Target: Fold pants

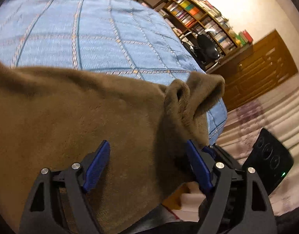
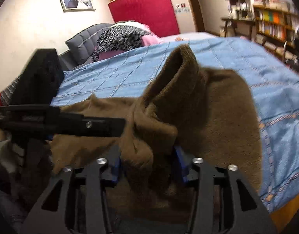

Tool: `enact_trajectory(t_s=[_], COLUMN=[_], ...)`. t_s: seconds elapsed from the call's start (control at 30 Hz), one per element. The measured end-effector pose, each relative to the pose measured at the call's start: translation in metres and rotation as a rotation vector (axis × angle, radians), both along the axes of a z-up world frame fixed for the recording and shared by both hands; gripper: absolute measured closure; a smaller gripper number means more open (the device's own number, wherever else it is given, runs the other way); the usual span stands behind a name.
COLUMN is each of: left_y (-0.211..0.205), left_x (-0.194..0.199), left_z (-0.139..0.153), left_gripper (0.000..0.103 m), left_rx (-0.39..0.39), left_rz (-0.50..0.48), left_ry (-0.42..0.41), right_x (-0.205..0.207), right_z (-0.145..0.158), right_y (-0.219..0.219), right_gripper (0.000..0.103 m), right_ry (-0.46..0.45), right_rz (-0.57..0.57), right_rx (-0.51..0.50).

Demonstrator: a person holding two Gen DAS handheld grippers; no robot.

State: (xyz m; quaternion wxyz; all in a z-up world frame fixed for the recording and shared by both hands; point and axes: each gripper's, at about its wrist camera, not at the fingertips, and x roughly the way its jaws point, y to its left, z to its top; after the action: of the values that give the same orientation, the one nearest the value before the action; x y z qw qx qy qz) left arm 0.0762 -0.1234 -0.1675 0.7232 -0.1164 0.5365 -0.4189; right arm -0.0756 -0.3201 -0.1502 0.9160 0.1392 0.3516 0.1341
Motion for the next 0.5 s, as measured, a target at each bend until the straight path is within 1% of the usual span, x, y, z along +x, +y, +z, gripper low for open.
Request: enact_trajectory(t_s=[0.07,0.2,0.4,0.5], left_y=[0.006,0.007,-0.009,-0.024], left_x=[0.003,0.000,0.002,0.004], left_z=[-0.002,0.003,-0.003,-0.006], left_gripper=[0.024,0.024,0.024,0.024], left_rx=[-0.027,-0.035,-0.042,-0.023], left_rz=[0.013,0.000,-0.061,-0.089], left_ry=[0.024,0.004,0.049,0.057], right_x=[-0.003,-0.004,-0.007,-0.010], right_z=[-0.001,-0.003,-0.011,-0.013], right_y=[0.009,0.022,0.018,0.015], right_gripper=[0.048,0.048,0.048,0.048], right_ry=[0.006,0.005,0.015,0.021], right_rz=[0.034,0.069,0.086,0.109], right_rx=[-0.017,-0.064,-0.055,-0.042])
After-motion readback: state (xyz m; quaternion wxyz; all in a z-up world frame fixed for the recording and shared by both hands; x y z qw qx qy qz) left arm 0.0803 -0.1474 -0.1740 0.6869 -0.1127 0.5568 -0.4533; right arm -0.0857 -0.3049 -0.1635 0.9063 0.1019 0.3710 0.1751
